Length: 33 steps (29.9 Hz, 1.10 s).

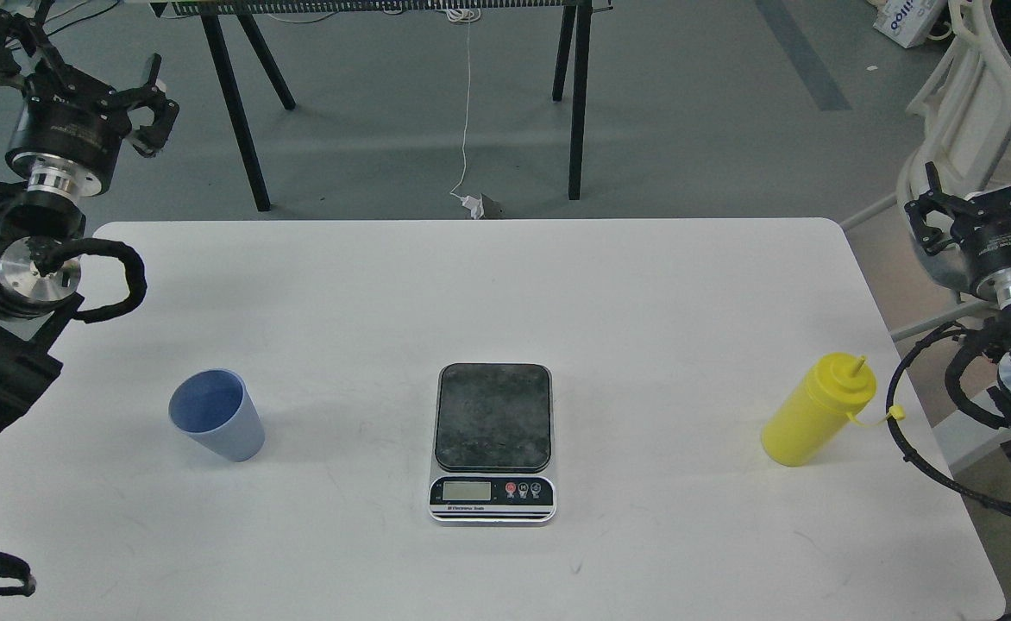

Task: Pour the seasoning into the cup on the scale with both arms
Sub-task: 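Reach the left gripper toward the blue cup and grasp it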

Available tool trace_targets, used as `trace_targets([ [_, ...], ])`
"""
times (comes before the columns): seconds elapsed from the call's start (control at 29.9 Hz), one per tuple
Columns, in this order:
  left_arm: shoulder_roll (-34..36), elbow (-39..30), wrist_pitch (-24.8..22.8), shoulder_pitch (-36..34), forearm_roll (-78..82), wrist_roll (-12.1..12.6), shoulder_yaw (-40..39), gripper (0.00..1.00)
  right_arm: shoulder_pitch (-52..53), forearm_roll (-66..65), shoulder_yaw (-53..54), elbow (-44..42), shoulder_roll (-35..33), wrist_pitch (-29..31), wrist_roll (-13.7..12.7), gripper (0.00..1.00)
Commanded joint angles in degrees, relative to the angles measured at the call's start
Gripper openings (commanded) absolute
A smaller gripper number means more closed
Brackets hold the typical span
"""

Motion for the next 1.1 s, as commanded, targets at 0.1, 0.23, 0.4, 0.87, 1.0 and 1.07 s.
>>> trace_targets([
  [0.1,0.3,-0.2,-1.4,0.3,0.1,0.5,0.3,1.00,0.0,0.1,0.2,0.8,1.0,0.0,0.1,1.00],
  [0.23,2.2,-3.6,-1.1,1.5,-0.2,0.2,-0.1,1.00,-1.0,0.1,0.7,5.4,0.3,0.0,0.1,1.00],
  [0.4,9.2,-13.3,-2.0,4.8,1.3,1.6,3.1,1.00,-4.3,0.1,1.0,8.7,-2.2,0.0,0.2,1.00],
  [0.87,29.3,-30.1,0.5,9.7,57.0,-0.9,5.7,0.93,-10.5,0.2,3.1,9.7,-3.8,0.0,0.7,1.00],
  [1.0,31.3,-30.9,3.0,10.7,73.0,-1.2,7.7,0.86,-11.2,0.2,3.5,9.5,-3.8,0.0,0.7,1.00],
  [1.07,31.2,-30.9,6.7,10.8,83.6,-1.2,10.0,0.84,-11.3,0.2,3.8,9.5,-3.8,0.0,0.7,1.00],
])
